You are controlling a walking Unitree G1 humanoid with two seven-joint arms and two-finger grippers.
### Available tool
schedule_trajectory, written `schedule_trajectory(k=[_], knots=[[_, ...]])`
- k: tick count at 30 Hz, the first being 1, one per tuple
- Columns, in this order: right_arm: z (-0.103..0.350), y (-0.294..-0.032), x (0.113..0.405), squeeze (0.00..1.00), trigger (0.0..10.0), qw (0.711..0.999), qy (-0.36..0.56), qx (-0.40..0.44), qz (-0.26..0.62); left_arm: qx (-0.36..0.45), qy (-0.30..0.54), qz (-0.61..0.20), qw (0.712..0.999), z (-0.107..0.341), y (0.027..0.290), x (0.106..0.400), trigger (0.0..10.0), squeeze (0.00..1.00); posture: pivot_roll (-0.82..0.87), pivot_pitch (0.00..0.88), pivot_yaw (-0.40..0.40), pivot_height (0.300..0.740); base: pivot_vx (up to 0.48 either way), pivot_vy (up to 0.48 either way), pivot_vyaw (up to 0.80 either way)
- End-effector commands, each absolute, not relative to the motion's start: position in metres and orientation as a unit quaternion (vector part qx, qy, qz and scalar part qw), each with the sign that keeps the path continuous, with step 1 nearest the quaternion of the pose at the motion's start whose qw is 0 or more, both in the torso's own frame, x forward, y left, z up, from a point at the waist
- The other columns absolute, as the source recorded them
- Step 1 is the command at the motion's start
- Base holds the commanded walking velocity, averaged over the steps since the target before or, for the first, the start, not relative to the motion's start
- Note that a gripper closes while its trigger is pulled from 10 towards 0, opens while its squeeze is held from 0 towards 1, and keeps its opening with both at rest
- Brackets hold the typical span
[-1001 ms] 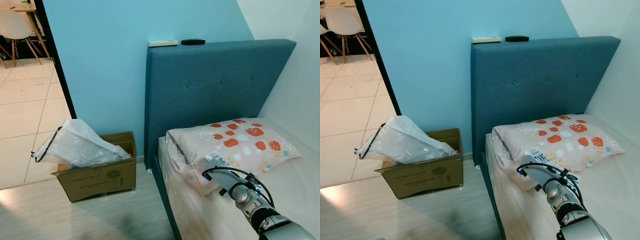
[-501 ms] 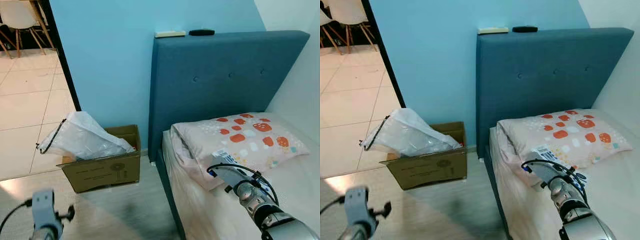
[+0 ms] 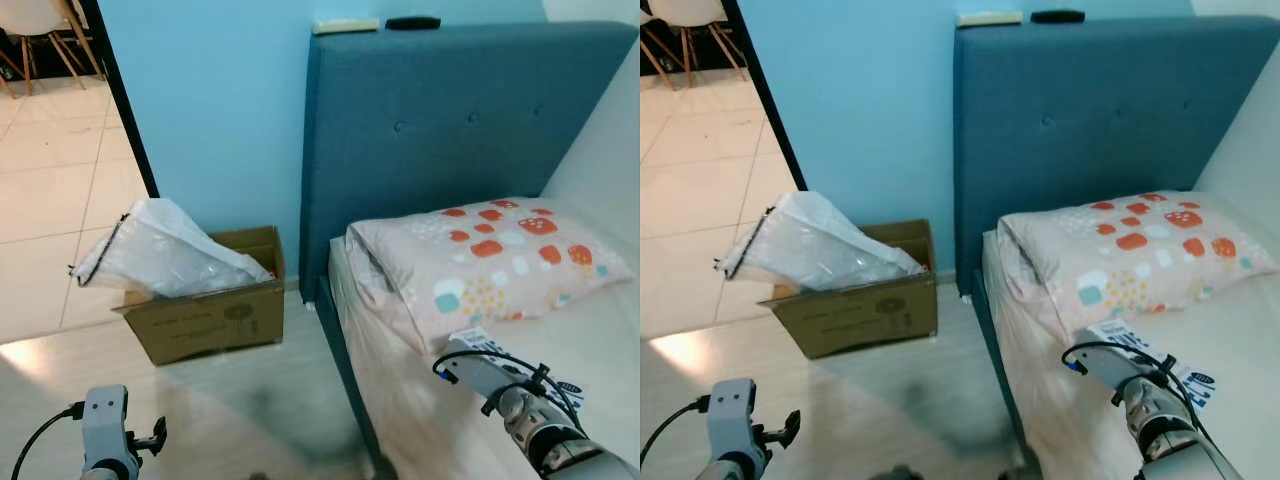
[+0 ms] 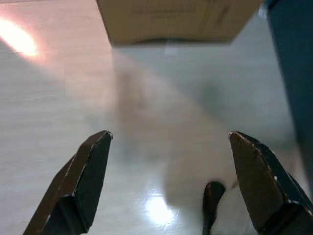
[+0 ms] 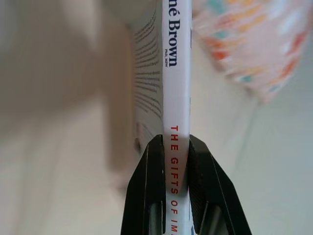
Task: Clean up the room
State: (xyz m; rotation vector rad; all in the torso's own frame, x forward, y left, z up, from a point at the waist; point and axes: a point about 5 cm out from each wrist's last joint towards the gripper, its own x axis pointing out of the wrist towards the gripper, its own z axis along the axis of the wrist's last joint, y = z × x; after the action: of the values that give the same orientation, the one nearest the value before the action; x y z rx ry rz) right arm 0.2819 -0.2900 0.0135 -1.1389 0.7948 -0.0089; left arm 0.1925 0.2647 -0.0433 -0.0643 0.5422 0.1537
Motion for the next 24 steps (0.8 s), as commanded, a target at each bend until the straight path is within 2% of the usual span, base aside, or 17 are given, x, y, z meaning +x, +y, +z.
schedule_trajectory(k=[1, 8, 12, 13, 14, 15, 16, 17, 20, 23, 24], knots=[[0.013, -0.297, 0.277, 0.0, 10.0, 0.761, 0.369, -0.533, -0.014, -0.024, 0.275, 0.061, 0.959, -0.047, 0.261, 0.184, 10.0, 0.0, 0.14, 0.212, -0.008, 0.61, 0.0, 0.0, 0.0], [0.017, -0.299, 0.28, 0.0, 10.0, 0.759, 0.36, -0.543, -0.028, -0.017, 0.283, 0.051, 0.958, -0.051, 0.262, 0.171, 10.0, 0.0, 0.16, 0.24, -0.002, 0.585, 0.0, 0.0, 0.0], [0.017, -0.297, 0.281, 0.0, 10.0, 0.783, 0.364, -0.502, -0.046, -0.016, 0.277, 0.05, 0.959, -0.05, 0.263, 0.17, 10.0, 0.0, 0.16, 0.246, -0.006, 0.573, 0.0, 0.0, 0.0], [0.017, -0.294, 0.282, 0.0, 10.0, 0.8, 0.364, -0.474, -0.054, -0.017, 0.276, 0.05, 0.96, -0.049, 0.263, 0.17, 10.0, 0.0, 0.17, 0.251, -0.009, 0.573, 0.0, 0.0, 0.0], [0.016, -0.287, 0.286, 0.0, 10.0, 0.842, 0.364, -0.393, -0.071, -0.017, 0.274, 0.049, 0.96, -0.049, 0.262, 0.17, 10.0, 0.0, 0.17, 0.257, -0.01, 0.573, 0.0, 0.0, 0.0], [0.016, -0.287, 0.286, 0.0, 10.0, 0.842, 0.364, -0.393, -0.071, -0.017, 0.274, 0.049, 0.96, -0.049, 0.262, 0.17, 10.0, 0.0, 0.17, 0.257, -0.01, 0.573, 0.0, 0.0, 0.0], [0.018, -0.274, 0.294, 0.0, 10.0, 0.89, 0.35, -0.274, -0.096, -0.017, 0.274, 0.046, 0.961, -0.05, 0.26, 0.169, 10.0, 0.0, 0.17, 0.261, -0.012, 0.573, 0.0, 0.0, 0.0], [0.02, -0.27, 0.299, 0.0, 10.0, 0.904, 0.339, -0.236, -0.108, -0.018, 0.274, 0.044, 0.961, -0.05, 0.259, 0.169, 10.0, 0.0, 0.17, 0.265, -0.012, 0.573, 0.0, 0.0, 0.0], [0.023, -0.266, 0.303, 0.0, 10.0, 0.912, 0.33, -0.213, -0.119, -0.018, 0.274, 0.042, 0.961, -0.05, 0.258, 0.168, 10.0, 0.0, 0.17, 0.265, -0.012, 0.573, 0.0, 0.0, 0.0], [0.028, -0.258, 0.311, 0.0, 10.0, 0.931, 0.312, -0.076, -0.171, -0.019, 0.275, 0.036, 0.96, -0.052, 0.253, 0.166, 10.0, 0.0, 0.17, 0.268, -0.016, 0.573, 0.0, 0.0, 0.0], [0.03, -0.255, 0.314, 0.0, 10.0, 0.933, 0.307, -0.057, -0.178, -0.02, 0.276, 0.035, 0.96, -0.052, 0.252, 0.165, 10.0, 0.0, 0.17, 0.268, -0.019, 0.573, 0.0, 0.0, 0.0]])
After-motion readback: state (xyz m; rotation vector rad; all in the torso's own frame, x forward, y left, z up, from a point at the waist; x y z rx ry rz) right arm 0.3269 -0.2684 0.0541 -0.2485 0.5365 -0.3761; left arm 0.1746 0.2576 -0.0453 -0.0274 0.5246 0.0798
